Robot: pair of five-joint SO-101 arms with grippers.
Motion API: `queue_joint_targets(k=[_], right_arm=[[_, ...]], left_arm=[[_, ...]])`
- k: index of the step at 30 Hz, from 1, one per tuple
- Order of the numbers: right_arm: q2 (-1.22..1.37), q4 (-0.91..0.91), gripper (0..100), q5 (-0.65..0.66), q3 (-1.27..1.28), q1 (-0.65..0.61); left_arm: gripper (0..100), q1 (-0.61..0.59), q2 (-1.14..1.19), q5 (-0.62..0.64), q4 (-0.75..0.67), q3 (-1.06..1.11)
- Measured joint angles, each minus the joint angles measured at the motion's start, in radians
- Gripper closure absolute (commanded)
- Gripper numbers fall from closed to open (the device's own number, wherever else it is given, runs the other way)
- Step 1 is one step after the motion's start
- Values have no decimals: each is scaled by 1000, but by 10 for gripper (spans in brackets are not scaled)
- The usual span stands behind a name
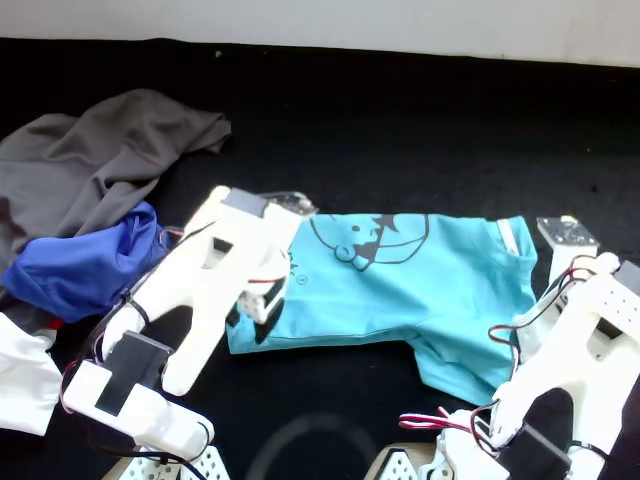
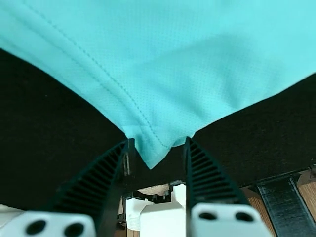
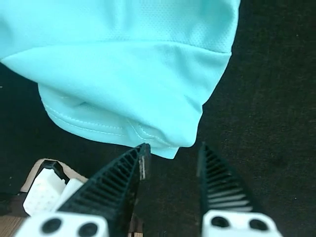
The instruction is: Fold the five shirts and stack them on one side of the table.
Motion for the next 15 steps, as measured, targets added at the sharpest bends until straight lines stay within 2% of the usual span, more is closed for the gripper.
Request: queue_joint_targets(k=[6, 8, 9, 10, 11, 15], right_arm=[[0, 28, 822, 0, -130, 0], [0, 3, 907, -5, -176, -8], [0, -21, 974, -32, -193, -18], [0, -49, 998, -66, -207, -34], [0, -83, 977, -104, -218, -55], [87, -144, 993, -229, -305, -172]], left_arm=[[844, -15, 0, -3, 121, -221], [950, -58, 0, -3, 130, -298], [1000, -80, 0, -3, 132, -334], [973, -100, 0, -3, 132, -368], [981, -120, 0, -2, 132, -394], [992, -149, 29, -2, 68, -436]])
